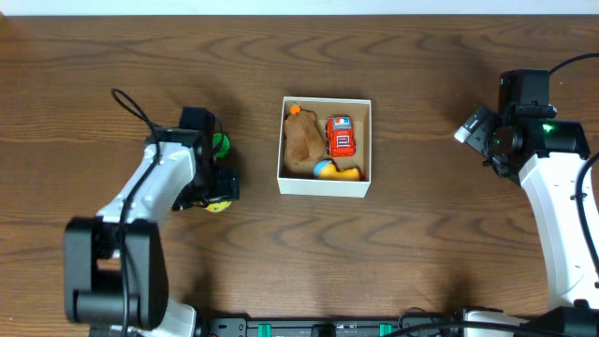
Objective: Pack container
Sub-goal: 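Carry the yellow letter ball with left gripper into the box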
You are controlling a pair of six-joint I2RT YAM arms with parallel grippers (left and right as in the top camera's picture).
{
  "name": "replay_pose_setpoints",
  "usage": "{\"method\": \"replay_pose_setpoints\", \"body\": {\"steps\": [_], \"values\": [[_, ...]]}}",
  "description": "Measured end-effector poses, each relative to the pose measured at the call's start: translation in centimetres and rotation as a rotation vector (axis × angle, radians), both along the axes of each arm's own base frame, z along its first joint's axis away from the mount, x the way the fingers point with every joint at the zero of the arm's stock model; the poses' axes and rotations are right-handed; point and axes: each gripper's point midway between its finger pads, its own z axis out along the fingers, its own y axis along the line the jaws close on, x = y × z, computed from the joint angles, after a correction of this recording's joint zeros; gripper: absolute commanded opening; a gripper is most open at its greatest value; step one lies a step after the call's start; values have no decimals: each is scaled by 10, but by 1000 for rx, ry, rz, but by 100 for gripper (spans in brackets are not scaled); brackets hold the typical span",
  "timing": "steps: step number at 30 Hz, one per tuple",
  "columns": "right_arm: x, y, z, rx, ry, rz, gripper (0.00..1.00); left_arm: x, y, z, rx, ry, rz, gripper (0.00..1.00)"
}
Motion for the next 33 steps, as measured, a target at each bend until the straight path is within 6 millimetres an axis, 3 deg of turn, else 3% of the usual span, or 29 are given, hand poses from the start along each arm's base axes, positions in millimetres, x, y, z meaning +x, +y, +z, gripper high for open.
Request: {"method": "replay_pose_setpoints", "body": {"steps": [7,11,14,18,22,26,29,33], "values": [[0,0,0,0,0,0,99,-6,-1,-19,-1,69,-11,58],[0,0,0,0,1,0,99,-5,-1,-14,-2,69,-15,54],[0,0,0,0,1,0,99,-3,-2,0,-5,68,-18,54],[0,0,0,0,1,0,99,14,-10,40,-20,-19,-35,54],[0,0,0,0,1,0,99,42,-49,96,-121,-214,-115,54],[0,0,0,1,1,0,99,63,-106,143,-225,-431,-253,54],[0,0,0,1,1,0,99,70,-141,158,-272,-530,-339,54],[0,0,0,2,1,0,99,78,-173,158,-252,-597,-415,55]]}}
